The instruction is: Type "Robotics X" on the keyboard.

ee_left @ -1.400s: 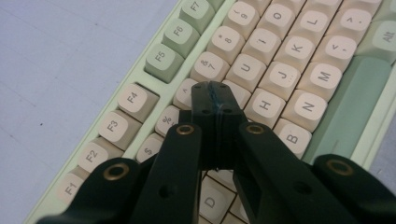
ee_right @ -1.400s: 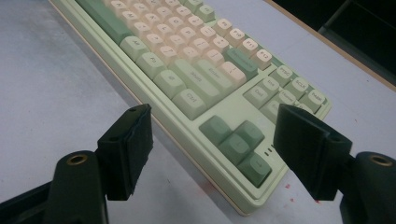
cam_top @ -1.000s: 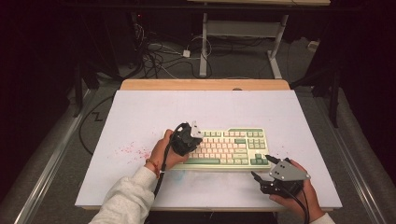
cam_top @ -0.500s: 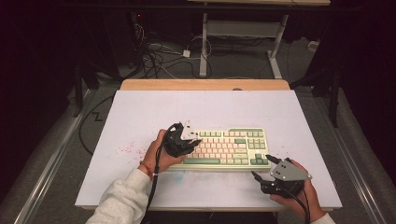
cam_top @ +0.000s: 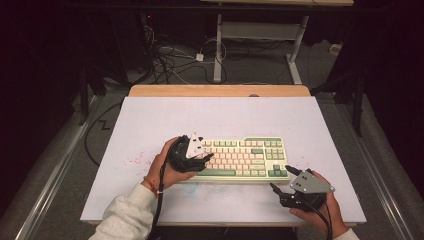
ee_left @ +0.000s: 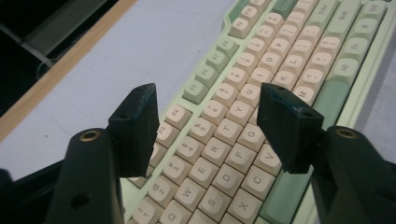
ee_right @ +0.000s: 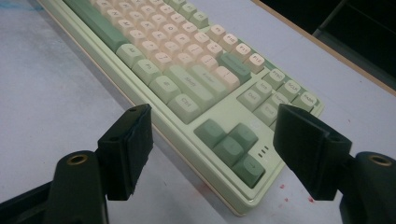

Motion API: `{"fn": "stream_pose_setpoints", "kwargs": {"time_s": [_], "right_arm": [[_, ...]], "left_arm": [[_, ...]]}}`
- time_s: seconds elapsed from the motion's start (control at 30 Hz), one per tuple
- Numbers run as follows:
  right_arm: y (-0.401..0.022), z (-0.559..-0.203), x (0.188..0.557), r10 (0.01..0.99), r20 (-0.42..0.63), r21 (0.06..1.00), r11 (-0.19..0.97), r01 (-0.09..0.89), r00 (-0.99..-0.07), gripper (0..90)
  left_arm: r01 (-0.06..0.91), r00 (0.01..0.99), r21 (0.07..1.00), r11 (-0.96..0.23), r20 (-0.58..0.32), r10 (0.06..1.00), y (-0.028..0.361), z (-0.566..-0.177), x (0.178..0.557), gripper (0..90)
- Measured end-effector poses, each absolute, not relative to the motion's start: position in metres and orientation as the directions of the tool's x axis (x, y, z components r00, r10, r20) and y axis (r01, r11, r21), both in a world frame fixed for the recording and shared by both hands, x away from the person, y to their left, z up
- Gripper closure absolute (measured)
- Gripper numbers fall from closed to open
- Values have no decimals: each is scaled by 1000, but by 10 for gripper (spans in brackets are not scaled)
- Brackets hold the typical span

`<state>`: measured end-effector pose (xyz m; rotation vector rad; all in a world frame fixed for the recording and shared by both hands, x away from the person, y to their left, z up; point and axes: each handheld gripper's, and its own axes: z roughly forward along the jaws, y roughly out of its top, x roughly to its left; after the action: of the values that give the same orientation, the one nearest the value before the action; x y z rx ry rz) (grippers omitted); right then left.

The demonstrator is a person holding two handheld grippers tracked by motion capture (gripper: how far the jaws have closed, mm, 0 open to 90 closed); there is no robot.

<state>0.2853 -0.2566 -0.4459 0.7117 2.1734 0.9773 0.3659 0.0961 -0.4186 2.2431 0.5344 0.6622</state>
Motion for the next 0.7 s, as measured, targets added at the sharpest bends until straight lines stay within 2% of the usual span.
{"fn": "stream_pose_setpoints", "kwargs": {"time_s": [0.3, 0.43, 0.7], "right_arm": [[-257, -445, 285, 689, -331, 790, 576, 209, -645, 290], [-257, -445, 286, 691, -327, 791, 574, 213, -645, 291], [-258, -445, 286, 692, -329, 791, 574, 213, -643, 294]], "left_arm": [[139, 758, 765, -629, 326, 564, 103, -419, 356, 205], [134, 752, 764, -632, 337, 567, 108, -422, 354, 171], [116, 750, 746, -656, 368, 550, 117, -427, 343, 171]]}}
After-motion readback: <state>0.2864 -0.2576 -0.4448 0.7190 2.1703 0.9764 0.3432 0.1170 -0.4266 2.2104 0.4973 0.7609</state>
